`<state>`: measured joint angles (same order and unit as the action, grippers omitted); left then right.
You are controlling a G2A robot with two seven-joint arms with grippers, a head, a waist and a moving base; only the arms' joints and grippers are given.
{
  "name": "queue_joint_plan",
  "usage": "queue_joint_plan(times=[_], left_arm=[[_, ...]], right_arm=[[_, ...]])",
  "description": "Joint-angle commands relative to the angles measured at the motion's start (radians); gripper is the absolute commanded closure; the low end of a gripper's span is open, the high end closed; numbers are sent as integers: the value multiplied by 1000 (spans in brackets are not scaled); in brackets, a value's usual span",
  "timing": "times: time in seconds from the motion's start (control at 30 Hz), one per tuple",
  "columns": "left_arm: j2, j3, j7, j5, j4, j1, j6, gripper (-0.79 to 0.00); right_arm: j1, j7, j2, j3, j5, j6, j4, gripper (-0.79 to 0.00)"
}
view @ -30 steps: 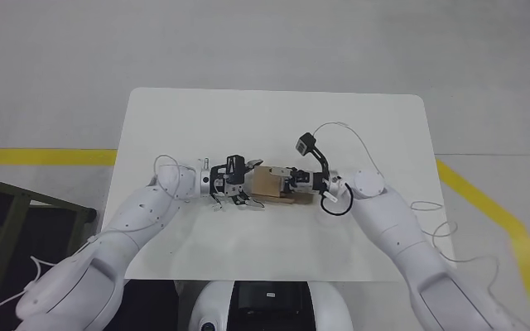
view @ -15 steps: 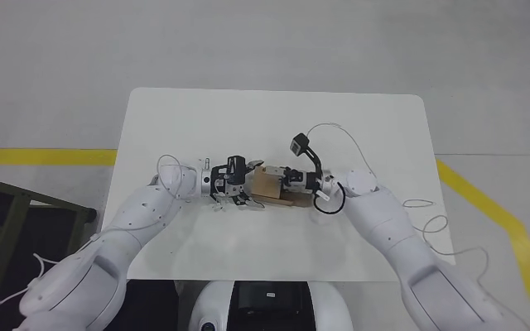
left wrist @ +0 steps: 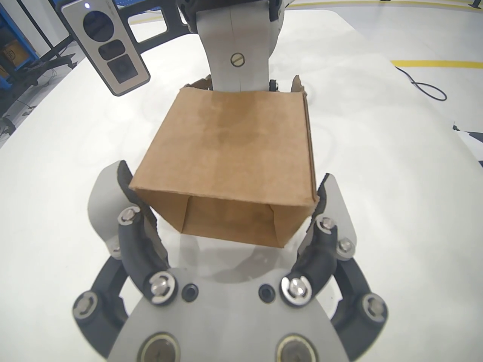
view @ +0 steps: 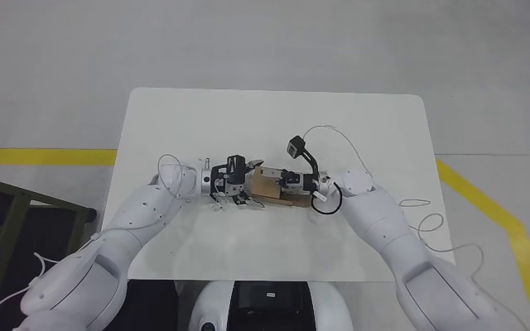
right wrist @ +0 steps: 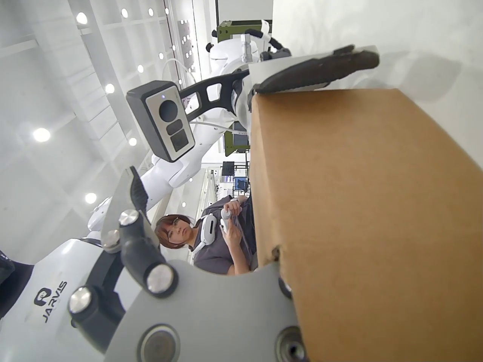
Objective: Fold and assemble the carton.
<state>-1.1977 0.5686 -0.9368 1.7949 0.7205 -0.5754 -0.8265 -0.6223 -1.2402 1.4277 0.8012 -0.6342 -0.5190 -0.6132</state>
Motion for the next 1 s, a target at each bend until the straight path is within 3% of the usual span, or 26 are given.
queue_joint_plan(times=[0.0,0.53,0.73,0.97], left_arm=[[0,1,2,-1,-1,0,1,-785],[0,5,10,-2,0,0,3,-785],[0,6,12,-2,1,-1,3,-785],[3,9,1,3,-1,-1,-1,-785]], right_arm=[[1,-10,-2,7,1,-4,7,-785],[-38,-89,-33,90,-49,28,-73,-785],[-58,-99,-29,97,-91,38,-118,-785],[-42,-95,-9,75,-100,34,-75,-785]])
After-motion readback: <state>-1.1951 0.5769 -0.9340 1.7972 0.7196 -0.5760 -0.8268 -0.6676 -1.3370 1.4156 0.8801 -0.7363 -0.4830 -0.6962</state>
